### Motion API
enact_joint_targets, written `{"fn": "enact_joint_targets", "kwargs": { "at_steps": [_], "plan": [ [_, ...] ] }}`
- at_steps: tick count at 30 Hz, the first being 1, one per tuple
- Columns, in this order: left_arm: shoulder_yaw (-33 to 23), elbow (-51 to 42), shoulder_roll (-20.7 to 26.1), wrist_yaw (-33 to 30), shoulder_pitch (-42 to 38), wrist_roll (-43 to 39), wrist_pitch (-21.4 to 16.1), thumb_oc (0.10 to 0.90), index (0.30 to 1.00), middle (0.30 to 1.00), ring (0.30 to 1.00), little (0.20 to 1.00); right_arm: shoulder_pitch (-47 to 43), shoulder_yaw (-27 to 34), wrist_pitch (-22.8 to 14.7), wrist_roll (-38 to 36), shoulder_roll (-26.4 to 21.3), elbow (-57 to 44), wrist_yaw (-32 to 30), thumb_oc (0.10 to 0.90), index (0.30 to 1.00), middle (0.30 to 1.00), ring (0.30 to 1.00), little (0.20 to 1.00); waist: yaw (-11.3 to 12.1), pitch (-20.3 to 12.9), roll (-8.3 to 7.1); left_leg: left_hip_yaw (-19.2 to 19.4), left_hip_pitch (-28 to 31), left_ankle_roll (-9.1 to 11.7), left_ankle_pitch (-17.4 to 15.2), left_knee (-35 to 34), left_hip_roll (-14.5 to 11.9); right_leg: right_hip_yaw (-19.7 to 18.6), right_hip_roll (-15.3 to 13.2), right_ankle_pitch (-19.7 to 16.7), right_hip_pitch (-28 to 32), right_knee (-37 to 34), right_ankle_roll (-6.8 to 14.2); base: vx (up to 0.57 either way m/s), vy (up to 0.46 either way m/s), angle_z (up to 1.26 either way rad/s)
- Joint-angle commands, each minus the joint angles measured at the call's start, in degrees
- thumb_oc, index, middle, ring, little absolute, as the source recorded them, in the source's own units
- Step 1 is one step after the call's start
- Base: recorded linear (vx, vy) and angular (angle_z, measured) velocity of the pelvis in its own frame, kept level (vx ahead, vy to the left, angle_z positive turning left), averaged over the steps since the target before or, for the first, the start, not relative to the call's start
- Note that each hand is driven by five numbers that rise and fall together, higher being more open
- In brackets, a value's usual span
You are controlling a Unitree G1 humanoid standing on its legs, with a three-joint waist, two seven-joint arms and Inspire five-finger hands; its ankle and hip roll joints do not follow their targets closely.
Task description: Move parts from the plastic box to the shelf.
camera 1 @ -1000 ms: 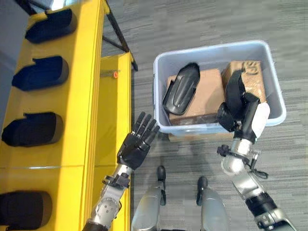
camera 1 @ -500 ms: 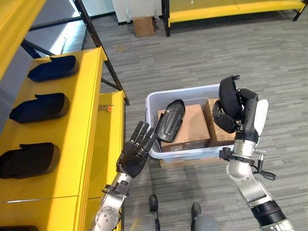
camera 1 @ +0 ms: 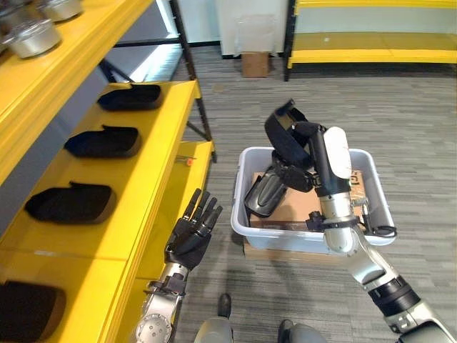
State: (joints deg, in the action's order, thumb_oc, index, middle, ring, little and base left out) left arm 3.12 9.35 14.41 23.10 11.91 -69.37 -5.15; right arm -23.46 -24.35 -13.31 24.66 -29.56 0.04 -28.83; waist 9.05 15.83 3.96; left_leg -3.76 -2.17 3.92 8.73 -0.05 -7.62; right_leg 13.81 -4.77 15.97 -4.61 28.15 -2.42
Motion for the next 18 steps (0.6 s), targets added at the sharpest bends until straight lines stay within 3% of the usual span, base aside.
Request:
{"fn": "enact_joint_targets", "kwargs": {
  "at_steps": [1, 2, 3, 4, 6, 9, 13, 16, 18],
  "plan": [
    [0.5, -3.1, 0.0, 6.4, -6.0, 1.2, -2.9, 0.900, 1.000, 1.000, 1.000, 1.000, -3.1, 3.2, -3.3, 2.6, 0.9, -8.9, -0.5, 0.400, 0.300, 0.300, 0.300, 0.300, -4.2, -1.9, -0.45, 10.6, -0.6, 3.2, 3.9, -0.4, -4.6, 6.0, 3.2, -3.7, 9.9, -10.9, 1.0, -0.04, 0.006, 0.92],
    [1.0, -2.4, 0.0, 6.4, -6.6, 1.4, -3.0, 0.900, 1.000, 1.000, 1.000, 1.000, -2.5, 3.2, -2.8, 2.7, 1.1, -9.2, -0.2, 0.400, 0.300, 0.300, 0.300, 0.300, -4.9, -1.8, -0.26, 15.0, -0.5, 3.5, 4.4, -0.9, -5.8, 8.0, 3.1, -3.8, 10.7, -11.0, 1.0, -0.01, 0.015, 1.27],
    [1.1, -2.3, 0.0, 6.2, -6.7, 1.3, -3.3, 0.900, 1.000, 1.000, 1.000, 1.000, -2.4, 3.3, -3.0, 2.6, 1.1, -9.3, 0.0, 0.400, 0.300, 0.300, 0.300, 0.300, -5.0, -1.8, -0.23, 15.5, -0.4, 3.5, 4.4, -1.0, -5.9, 8.3, 3.1, -3.8, 10.9, -11.1, 1.0, -0.01, 0.047, 1.51],
    [2.0, -1.8, -0.1, 5.6, -7.8, 1.2, -3.0, 0.900, 1.000, 1.000, 1.000, 1.000, -0.9, 3.5, -2.5, 3.6, 1.2, -9.9, 0.0, 0.400, 0.300, 0.300, 0.300, 0.300, -6.6, -1.7, -0.92, 23.4, 0.7, 4.7, 4.7, -1.3, -7.4, 11.5, 1.6, -3.0, 12.2, -11.0, 1.4, -0.01, 0.043, 1.36],
    [2.4, -1.7, 0.0, 5.1, -8.5, 0.6, -3.6, 0.900, 1.000, 1.000, 1.000, 1.000, 0.7, 4.0, -3.8, 3.6, 0.7, -10.5, -0.1, 0.400, 0.300, 0.300, 0.300, 0.300, -7.5, -2.0, -1.23, 26.3, 1.1, 4.8, 4.8, -0.3, -8.9, 13.2, 0.8, -3.5, 12.0, -11.1, 1.5, -0.11, 0.101, 0.93],
    [2.8, -2.7, 0.8, 3.9, -8.4, -0.3, -5.8, 0.900, 1.000, 1.000, 1.000, 1.000, 1.4, 4.1, -6.4, 3.4, -0.3, -9.9, -0.5, 0.400, 0.300, 0.300, 0.300, 0.300, -7.5, -2.6, -2.38, 25.2, 3.8, 4.0, 1.0, 3.1, -10.0, 14.0, -2.0, -4.8, 10.6, -11.2, 2.2, -0.19, 0.229, 1.02],
    [3.3, -3.5, 1.3, 4.6, -8.2, -0.9, -5.7, 0.900, 1.000, 1.000, 1.000, 1.000, 1.2, 4.3, -6.4, 2.9, -1.1, -9.8, -1.5, 0.400, 0.300, 0.300, 0.300, 0.300, -7.3, -3.8, -2.85, 26.8, 5.9, 4.7, 1.1, 4.2, -11.0, 16.1, -3.2, -6.1, 11.0, -13.6, 2.6, -0.09, 0.170, 0.40],
    [5.0, -3.4, 1.2, 5.9, -9.9, 1.1, -5.1, 0.900, 1.000, 1.000, 1.000, 1.000, 1.2, 5.1, -4.8, 3.6, -1.5, -9.9, -3.6, 0.400, 0.300, 0.300, 0.300, 0.300, -8.8, -6.0, -2.78, 37.1, 9.9, 4.2, -0.6, 0.6, -10.5, 21.4, -4.9, -8.5, 11.7, -16.5, 4.1, -0.09, 0.226, 1.12],
    [6.1, -2.9, 1.3, 5.6, -10.7, 2.2, -5.6, 0.900, 1.000, 1.000, 1.000, 1.000, 1.2, 5.0, -4.7, 4.6, -1.2, -9.3, -4.7, 0.400, 0.300, 0.300, 0.300, 0.300, -8.3, -6.5, -2.32, 37.7, 9.3, 4.4, 0.3, -1.0, -9.8, 22.5, -5.1, -9.1, 12.2, -17.2, 4.5, 0.05, 0.311, 2.01]
  ]
}}
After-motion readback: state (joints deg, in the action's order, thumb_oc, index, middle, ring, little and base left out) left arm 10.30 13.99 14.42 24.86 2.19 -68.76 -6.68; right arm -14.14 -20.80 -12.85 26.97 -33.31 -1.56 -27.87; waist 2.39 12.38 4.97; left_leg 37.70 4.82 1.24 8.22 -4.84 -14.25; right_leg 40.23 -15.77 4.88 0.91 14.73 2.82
